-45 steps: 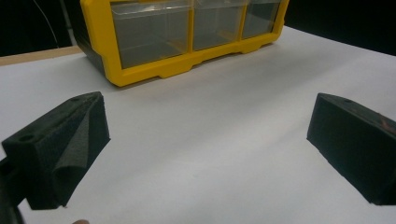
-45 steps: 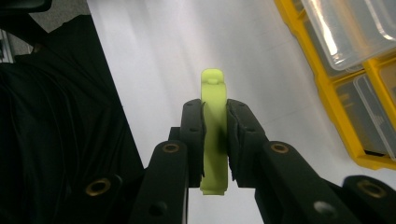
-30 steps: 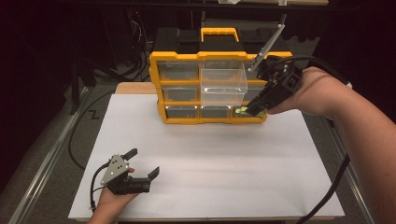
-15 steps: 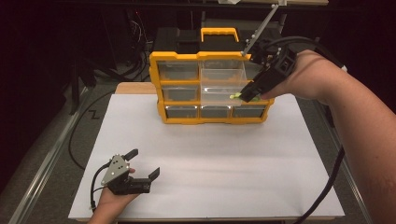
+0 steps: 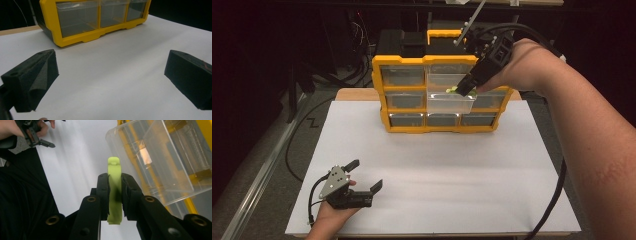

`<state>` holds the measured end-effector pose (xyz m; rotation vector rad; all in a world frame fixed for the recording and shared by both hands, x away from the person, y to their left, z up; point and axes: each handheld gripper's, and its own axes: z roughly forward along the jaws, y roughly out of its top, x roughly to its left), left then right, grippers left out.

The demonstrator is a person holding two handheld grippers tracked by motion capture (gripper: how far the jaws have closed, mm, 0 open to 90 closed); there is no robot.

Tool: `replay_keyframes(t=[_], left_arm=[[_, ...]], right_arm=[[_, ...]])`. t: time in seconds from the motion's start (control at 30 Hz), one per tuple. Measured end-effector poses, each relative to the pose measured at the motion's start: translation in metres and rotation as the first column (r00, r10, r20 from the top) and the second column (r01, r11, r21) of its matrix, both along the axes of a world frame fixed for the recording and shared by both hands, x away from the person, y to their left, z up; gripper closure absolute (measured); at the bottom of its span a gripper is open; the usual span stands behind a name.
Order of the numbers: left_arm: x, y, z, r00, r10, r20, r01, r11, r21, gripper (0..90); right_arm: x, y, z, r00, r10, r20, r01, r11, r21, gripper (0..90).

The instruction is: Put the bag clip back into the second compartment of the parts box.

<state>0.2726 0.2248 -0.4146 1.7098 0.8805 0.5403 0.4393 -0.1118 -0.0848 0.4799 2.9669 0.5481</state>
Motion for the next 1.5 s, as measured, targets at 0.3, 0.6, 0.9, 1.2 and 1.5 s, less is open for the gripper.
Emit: replay_keyframes(t=[0.3,0.6,0.9,1.2,1.5], left_arm=[[0.0,0.0,0.0,1.0,0.001,0.001,-0.001,1.0,0.0,0.5],[0.0,0.0,0.0,1.0,0.002,-0.001,-0.002,1.0,0.001,0.5],[0.0,0.001,0.0,1.0,0.003,-0.001,-0.003,1.0,-0.001,0.5],[0.0,0.001,0.0,1.0,0.0,-0.001,0.0,1.0,0.0,0.5],[0.0,0.001,0.0,1.0,0.0,-0.002,0.0,1.0,-0.003,0.5]], right_arm=[[0.017,0.009,-0.001,0.9998,-0.019,0.011,0.019,1.0,-0.01,79.1],[0.033,0.015,-0.004,0.9991,-0.038,0.019,0.039,0.999,-0.031,79.0],[0.044,0.016,-0.01,0.9984,-0.049,0.027,0.05,0.998,-0.049,79.1],[0.05,0.02,-0.025,0.9973,-0.057,0.047,0.061,0.995,-0.079,79.0],[0.053,0.021,-0.034,0.9977,-0.054,0.04,0.057,0.995,-0.081,78.8]])
